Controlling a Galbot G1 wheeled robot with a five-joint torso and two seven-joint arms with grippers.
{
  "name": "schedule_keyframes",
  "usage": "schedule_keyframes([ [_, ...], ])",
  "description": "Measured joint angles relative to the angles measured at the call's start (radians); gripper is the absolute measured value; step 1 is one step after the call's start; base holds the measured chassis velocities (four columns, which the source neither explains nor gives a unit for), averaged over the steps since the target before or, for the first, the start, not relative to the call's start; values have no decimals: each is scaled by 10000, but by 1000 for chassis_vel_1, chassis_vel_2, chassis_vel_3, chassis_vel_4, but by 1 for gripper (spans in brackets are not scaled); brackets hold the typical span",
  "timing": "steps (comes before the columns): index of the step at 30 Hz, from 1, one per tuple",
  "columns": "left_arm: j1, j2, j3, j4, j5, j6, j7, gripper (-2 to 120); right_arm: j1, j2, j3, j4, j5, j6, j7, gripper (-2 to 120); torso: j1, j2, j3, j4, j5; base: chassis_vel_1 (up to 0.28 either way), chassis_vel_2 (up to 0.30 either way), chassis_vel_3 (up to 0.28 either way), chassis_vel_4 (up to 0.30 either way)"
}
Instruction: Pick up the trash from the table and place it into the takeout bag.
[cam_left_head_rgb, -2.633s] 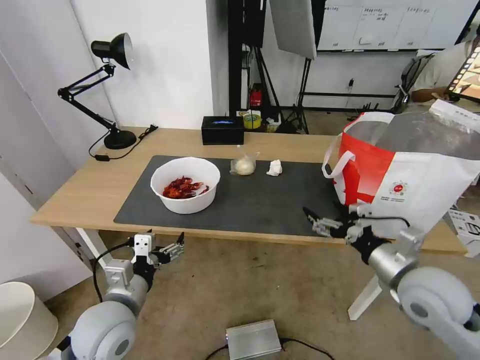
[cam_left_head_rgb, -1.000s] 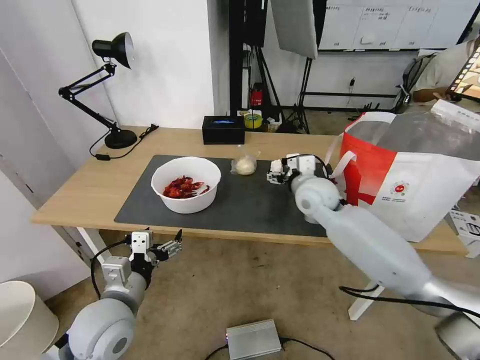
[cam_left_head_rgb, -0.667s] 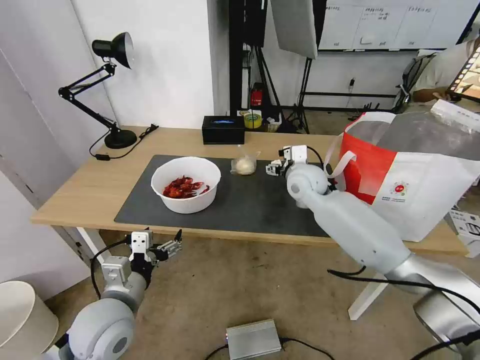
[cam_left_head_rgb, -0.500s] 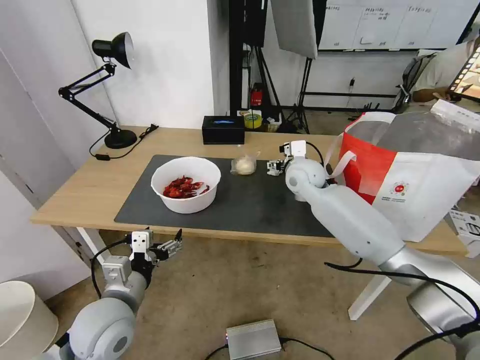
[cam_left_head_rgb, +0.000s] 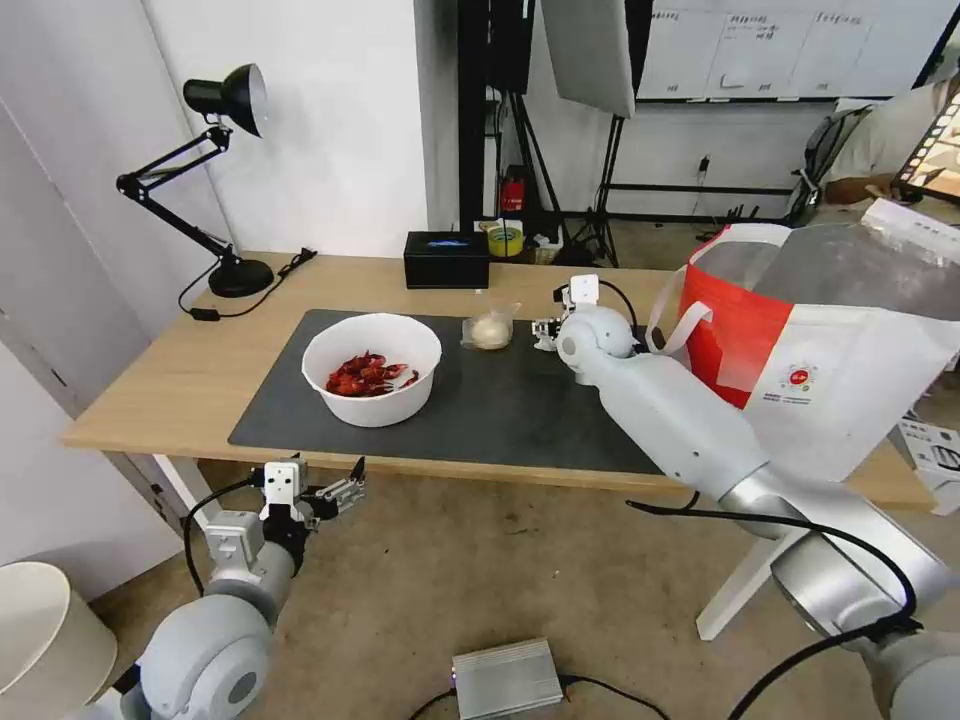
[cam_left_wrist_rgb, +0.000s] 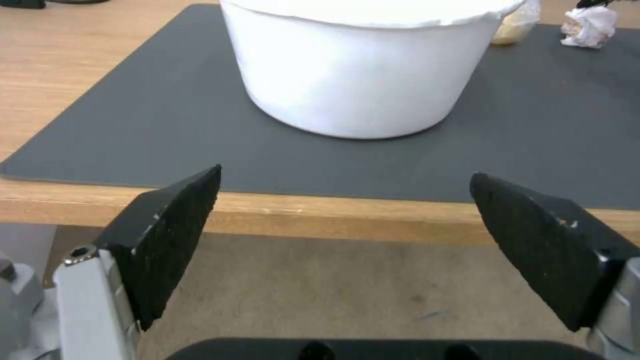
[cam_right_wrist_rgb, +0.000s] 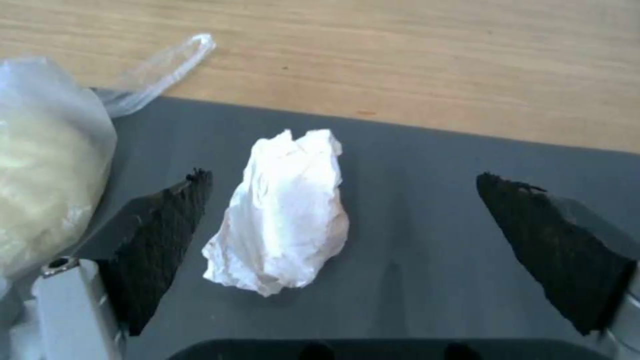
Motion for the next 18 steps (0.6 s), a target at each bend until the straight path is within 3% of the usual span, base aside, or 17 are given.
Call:
schedule_keyframes([
  [18, 37, -73, 11, -70, 48, -20, 0, 100, 171, 542, 148, -792, -147, -103, -148, 100, 0, 0, 0, 0, 0, 0, 0, 0, 0],
])
